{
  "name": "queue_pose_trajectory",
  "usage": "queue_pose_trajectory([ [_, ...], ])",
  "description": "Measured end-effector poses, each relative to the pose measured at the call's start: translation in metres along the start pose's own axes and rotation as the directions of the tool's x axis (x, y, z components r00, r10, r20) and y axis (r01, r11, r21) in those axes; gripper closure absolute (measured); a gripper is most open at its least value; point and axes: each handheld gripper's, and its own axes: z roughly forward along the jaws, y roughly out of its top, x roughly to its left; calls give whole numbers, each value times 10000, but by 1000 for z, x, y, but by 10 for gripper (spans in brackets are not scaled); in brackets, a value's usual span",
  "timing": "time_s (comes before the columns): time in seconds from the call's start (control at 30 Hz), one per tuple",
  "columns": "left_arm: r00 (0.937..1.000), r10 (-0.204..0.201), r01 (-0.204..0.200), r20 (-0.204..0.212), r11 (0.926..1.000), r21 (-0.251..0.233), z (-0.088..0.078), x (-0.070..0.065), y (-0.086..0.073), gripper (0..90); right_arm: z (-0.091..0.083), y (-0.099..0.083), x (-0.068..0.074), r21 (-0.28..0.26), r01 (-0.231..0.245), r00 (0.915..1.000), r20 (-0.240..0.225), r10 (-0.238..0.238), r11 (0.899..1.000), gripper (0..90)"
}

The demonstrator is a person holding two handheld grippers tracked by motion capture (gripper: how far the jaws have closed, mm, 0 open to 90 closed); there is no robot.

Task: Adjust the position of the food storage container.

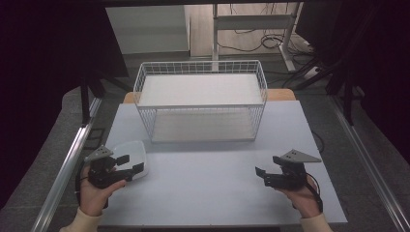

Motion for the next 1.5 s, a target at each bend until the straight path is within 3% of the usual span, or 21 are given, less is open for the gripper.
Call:
queue_pose_trajectory([
  [0.6, 10000, 1, -1, -6, 10000, 48, -3, -2, 2, 266, -4, 3, -3, 94, -155, 9999, -47, 155, 9998, 221],
  [0.97, 9992, -93, 90, -395, 9999, -92, -15, -3, 14, 278, -2, 0, -7, 315, -69, 9998, -202, 76, 9995, 226],
  [1.2, 9988, 37, -25, -486, 9997, 253, -18, 5, 20, 287, -1, 0, -9, 374, -214, 9997, -58, 217, 9991, 228],
  [1.5, 9980, -83, 99, -619, 9996, 256, -27, 20, 28, 301, 1, 0, -8, 433, -431, 9990, -108, 436, 9981, 230],
])
